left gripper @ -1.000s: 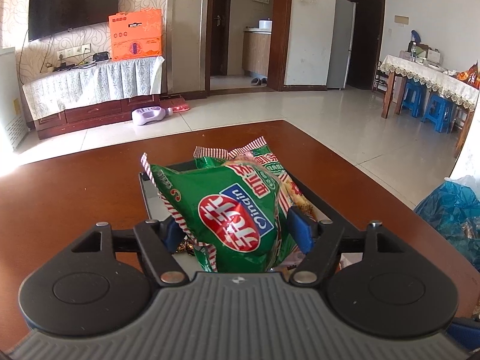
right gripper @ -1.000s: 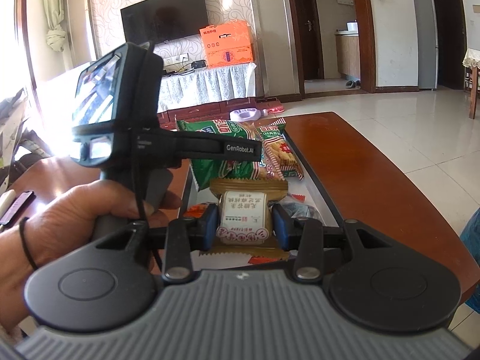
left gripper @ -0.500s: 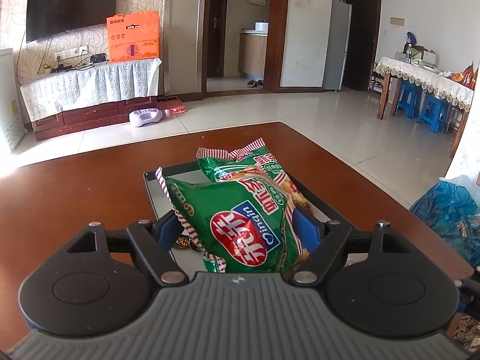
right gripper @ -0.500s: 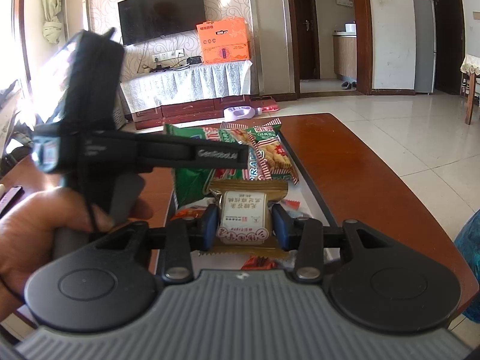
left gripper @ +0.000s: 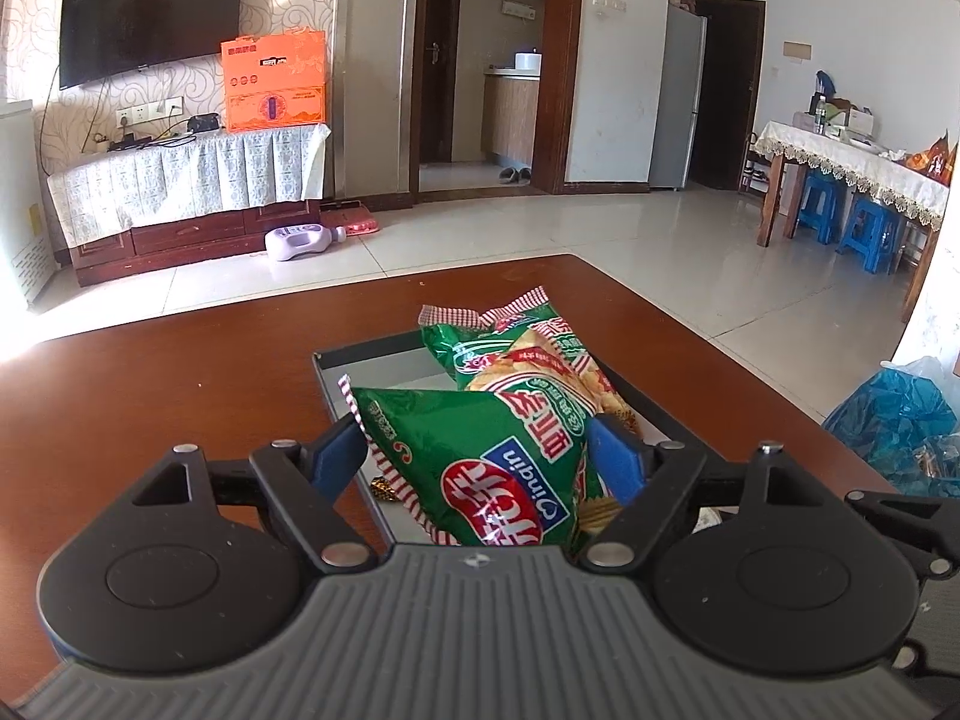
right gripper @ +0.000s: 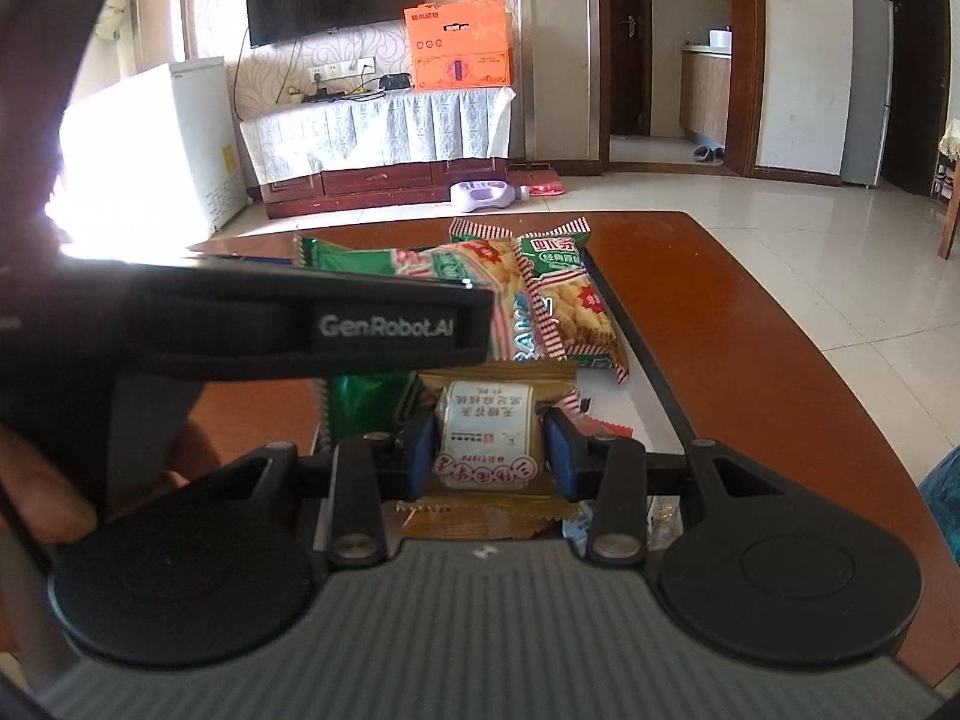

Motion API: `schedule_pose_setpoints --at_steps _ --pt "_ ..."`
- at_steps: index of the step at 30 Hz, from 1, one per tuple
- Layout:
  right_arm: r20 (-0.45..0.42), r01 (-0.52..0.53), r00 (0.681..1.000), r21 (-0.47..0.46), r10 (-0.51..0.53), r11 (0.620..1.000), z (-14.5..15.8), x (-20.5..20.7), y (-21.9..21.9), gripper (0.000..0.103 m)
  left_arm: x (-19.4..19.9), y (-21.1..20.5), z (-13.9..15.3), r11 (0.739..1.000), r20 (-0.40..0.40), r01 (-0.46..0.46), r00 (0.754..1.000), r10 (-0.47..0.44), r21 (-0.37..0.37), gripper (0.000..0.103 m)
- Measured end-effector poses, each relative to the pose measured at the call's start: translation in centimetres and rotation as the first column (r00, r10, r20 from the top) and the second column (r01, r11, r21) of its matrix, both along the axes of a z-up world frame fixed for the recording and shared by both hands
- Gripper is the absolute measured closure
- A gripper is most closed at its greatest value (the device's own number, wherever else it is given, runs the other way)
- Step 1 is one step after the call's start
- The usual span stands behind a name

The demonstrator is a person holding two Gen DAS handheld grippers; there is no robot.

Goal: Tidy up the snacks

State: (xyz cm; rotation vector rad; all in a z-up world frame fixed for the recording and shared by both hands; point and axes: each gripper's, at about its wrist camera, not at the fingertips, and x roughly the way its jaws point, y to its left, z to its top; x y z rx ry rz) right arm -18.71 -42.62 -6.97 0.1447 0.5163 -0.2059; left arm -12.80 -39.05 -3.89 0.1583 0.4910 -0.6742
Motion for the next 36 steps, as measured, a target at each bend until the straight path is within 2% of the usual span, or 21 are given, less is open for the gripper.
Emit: schedule_pose_setpoints --at_steps 5,9,10,14,18,20,22,26,30,36 --pt "0.000 -0.003 1.000 -0.011 0.003 1.000 -0.3 0.2 0.1 0.056 0.1 0.8 0.2 1.000 -0.008 -0.014 1.000 0.014 -0.010 0.019" --pt "0.027 -0.011 1.000 -0.012 0.011 1.000 -0.4 -0.8 0.4 0.022 0.1 1.2 0.4 1.000 -0.010 -0.021 1.000 0.021 -0.016 0.019" --pt "0.038 -0.004 0.999 -0.022 0.005 1.000 -0.2 -1.1 0.5 0.020 0.0 1.4 0.4 1.000 -0.011 -0.023 1.000 0.023 -0.018 0.019" --pt "0.076 -0.009 0.997 -0.006 0.010 1.000 0.7 -2.4 0.7 0.020 -0.7 2.6 0.9 0.999 -0.013 -0.034 0.999 0.034 -0.039 0.019" --pt "0.078 0.003 0.997 -0.020 -0.001 1.000 1.8 -4.9 1.5 0.020 -2.5 4.1 2.0 0.997 -0.003 -0.039 0.999 0.039 -0.067 0.019" --pt "0.082 0.024 0.996 0.000 -0.024 1.000 2.3 -6.9 1.9 0.020 -3.9 4.8 2.5 0.997 0.013 -0.034 0.999 0.035 -0.075 0.019" --pt "0.081 0.047 0.996 0.017 -0.048 0.999 2.7 -9.1 2.3 0.015 -5.5 5.7 2.8 0.996 0.024 -0.025 0.999 0.027 -0.080 0.018" --pt "0.073 0.103 0.992 0.028 -0.104 0.994 3.1 -13.4 3.4 0.015 -9.7 7.5 2.7 0.996 0.007 -0.014 1.000 0.014 -0.089 0.018" --pt "0.061 0.140 0.988 0.049 -0.143 0.989 3.4 -16.6 4.2 0.015 -14.5 8.7 2.3 0.999 0.040 0.006 0.999 -0.004 -0.051 0.017" --pt "-0.012 0.211 0.978 0.012 -0.211 0.977 1.9 -18.9 4.7 0.015 -19.3 9.7 1.5 1.000 0.082 -0.004 0.997 0.003 0.015 0.016"
